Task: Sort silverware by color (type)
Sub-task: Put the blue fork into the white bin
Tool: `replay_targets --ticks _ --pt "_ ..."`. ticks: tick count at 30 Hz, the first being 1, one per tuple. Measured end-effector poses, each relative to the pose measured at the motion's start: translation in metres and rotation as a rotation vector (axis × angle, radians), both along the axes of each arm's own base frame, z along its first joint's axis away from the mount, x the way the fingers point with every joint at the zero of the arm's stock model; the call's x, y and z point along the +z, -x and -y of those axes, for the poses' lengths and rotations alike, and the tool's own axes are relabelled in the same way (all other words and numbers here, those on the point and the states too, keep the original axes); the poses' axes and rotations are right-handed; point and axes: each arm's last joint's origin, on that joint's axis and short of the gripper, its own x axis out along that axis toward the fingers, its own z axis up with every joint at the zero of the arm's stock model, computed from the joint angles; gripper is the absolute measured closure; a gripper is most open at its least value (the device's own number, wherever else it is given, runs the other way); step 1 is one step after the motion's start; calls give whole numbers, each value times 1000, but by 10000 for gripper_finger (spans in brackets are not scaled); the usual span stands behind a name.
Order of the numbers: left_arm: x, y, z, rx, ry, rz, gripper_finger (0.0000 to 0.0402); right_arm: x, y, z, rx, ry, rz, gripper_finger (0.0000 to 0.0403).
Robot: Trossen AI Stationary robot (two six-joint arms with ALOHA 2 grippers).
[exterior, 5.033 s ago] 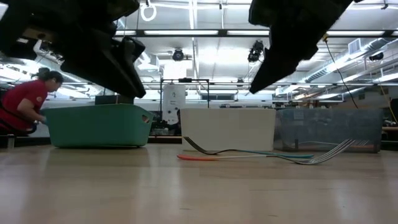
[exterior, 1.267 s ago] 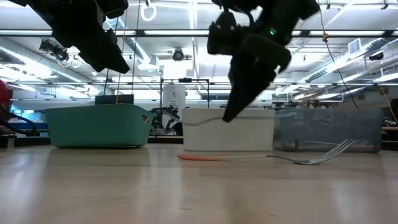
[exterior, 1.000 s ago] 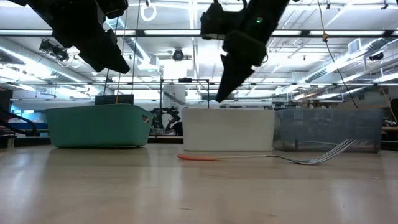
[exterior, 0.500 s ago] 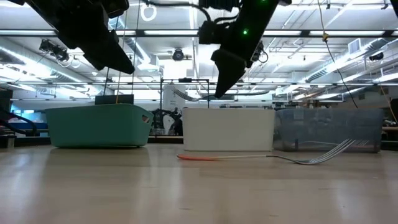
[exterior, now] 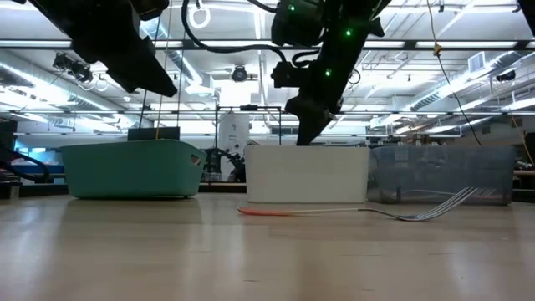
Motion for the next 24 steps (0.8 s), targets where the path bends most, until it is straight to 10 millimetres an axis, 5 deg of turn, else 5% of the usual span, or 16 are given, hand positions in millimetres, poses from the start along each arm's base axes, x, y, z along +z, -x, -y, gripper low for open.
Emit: replay_targets --ticks 24 --pt "-2 4 5 7 31 -25 313 -26 6 4 16 -111 43 379"
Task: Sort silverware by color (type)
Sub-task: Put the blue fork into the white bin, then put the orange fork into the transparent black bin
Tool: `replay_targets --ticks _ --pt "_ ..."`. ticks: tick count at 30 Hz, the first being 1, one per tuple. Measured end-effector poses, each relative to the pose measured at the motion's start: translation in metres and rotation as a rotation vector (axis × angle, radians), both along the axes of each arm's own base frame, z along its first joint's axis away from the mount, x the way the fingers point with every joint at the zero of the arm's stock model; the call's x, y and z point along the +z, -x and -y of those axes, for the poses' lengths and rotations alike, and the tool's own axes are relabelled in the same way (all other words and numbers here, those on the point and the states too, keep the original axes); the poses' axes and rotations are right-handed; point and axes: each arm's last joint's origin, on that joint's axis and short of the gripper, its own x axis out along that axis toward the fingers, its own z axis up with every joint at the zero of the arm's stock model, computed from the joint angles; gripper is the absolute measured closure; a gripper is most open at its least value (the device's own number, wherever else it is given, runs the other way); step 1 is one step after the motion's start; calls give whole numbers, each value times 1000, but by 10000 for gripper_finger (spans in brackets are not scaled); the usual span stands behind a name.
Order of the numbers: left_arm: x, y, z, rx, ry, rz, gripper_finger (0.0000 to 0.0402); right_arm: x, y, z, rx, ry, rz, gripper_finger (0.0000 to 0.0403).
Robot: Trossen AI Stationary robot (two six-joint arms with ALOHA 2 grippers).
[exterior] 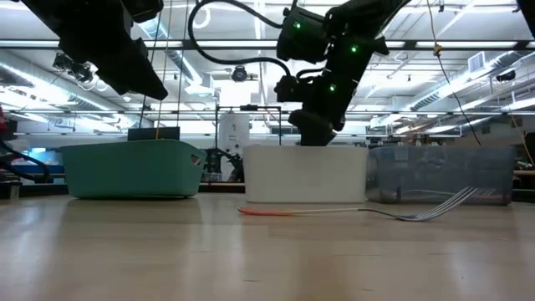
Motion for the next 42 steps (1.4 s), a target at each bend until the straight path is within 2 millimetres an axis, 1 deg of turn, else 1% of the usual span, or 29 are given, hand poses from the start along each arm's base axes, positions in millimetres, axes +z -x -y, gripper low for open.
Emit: replay_targets --ticks 7,11,14,18,22,25,27,33,37,42 --pt "0 0 0 9 11 -2 313 -8 4 5 -22 -85 7 375" --pt "0 0 0 9 11 -1 313 -9 5 7 -14 -141 7 350" --pt "0 -2 -2 13 6 5 312 -4 5 8 1 -158 -1 320" --pt "0 -5 -9 37 0 6 312 9 5 7 -1 -136 40 283" --pt "0 -7 -12 49 -2 11 309 20 9 4 2 -118 60 262" --pt "0 -8 -15 58 -4 9 296 31 11 -3 23 -117 93 257" --pt "0 -8 -15 61 -5 9 283 35 12 -10 45 -117 104 258" --pt "0 -8 -16 61 -5 6 247 37 11 -36 121 -102 123 259" --pt "-1 -8 -14 46 15 -1 242 39 8 -52 190 -98 152 259" --pt "-1 -7 -13 56 54 -14 242 42 5 -68 288 -168 197 263"
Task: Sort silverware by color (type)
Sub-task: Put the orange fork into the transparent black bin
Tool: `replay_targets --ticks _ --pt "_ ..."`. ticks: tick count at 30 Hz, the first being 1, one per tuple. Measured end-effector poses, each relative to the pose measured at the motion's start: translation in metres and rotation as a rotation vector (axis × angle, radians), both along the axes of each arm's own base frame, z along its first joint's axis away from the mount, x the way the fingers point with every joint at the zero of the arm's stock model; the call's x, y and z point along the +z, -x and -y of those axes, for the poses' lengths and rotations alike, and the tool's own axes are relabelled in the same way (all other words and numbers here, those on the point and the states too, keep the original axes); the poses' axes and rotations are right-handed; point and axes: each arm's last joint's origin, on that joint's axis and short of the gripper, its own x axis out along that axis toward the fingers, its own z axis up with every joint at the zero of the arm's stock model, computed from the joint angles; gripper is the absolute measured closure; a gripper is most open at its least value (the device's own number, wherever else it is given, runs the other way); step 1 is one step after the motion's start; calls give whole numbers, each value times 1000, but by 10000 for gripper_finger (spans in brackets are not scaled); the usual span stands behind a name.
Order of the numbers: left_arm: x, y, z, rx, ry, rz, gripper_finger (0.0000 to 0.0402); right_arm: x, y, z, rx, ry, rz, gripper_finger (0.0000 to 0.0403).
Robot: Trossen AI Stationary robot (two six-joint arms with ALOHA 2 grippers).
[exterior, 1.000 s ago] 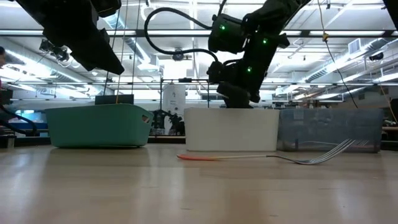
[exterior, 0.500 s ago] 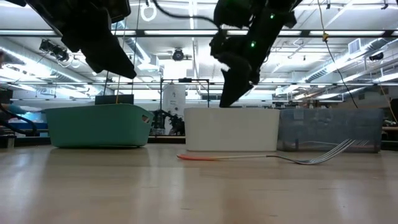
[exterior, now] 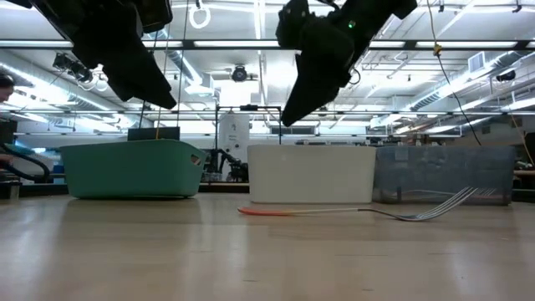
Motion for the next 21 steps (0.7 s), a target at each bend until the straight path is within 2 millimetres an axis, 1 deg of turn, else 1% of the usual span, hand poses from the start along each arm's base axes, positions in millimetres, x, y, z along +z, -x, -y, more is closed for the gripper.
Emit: replay_targets --ticks 3,5,9,13,21 --pt "0 0 0 3 9 0 242 0 -1 -7 31 -19 18 266" --pt "0 0 0 10 22 0 242 -3 -3 -13 42 -33 34 268" --pt "0 0 1 4 38 -7 242 -23 -5 -24 61 -45 -12 270" --pt "0 0 1 -1 47 -9 242 -35 -7 -34 64 -58 -36 270" --pt "0 0 1 -3 45 -10 242 -46 -6 -53 56 -99 -50 271"
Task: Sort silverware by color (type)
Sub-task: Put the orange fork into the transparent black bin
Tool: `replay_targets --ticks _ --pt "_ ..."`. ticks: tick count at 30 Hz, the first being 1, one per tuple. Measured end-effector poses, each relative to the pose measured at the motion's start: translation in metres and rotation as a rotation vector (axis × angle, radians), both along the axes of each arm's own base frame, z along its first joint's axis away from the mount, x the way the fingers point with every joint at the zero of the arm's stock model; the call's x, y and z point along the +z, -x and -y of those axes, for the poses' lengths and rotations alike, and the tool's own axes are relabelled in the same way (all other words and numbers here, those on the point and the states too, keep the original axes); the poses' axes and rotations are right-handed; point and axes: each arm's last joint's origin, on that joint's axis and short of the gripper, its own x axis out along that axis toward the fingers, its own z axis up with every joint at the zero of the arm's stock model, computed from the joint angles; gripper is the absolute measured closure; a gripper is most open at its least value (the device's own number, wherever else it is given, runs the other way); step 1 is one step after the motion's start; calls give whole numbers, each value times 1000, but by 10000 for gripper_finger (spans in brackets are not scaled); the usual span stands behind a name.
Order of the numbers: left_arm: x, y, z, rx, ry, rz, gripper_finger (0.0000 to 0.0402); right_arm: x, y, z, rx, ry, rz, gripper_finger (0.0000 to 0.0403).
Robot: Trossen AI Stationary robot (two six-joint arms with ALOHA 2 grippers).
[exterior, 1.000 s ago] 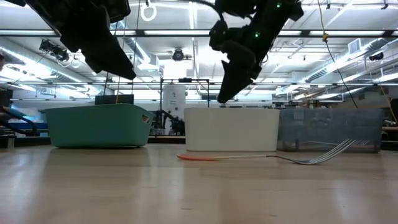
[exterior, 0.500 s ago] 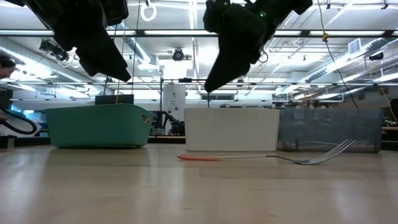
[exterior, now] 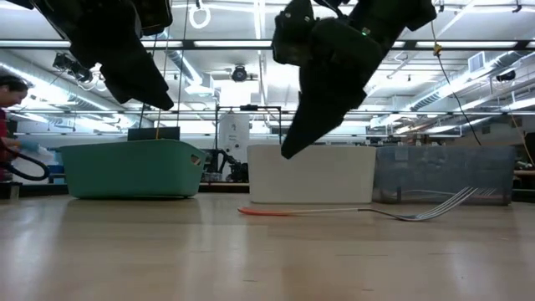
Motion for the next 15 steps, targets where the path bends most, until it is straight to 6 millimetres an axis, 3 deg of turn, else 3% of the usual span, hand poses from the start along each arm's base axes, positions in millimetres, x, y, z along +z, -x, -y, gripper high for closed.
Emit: replay_targets --ticks 15 --pt "-1 1 -2 1 -15 -20 242 -29 28 -23 -75 -29 -72 242"
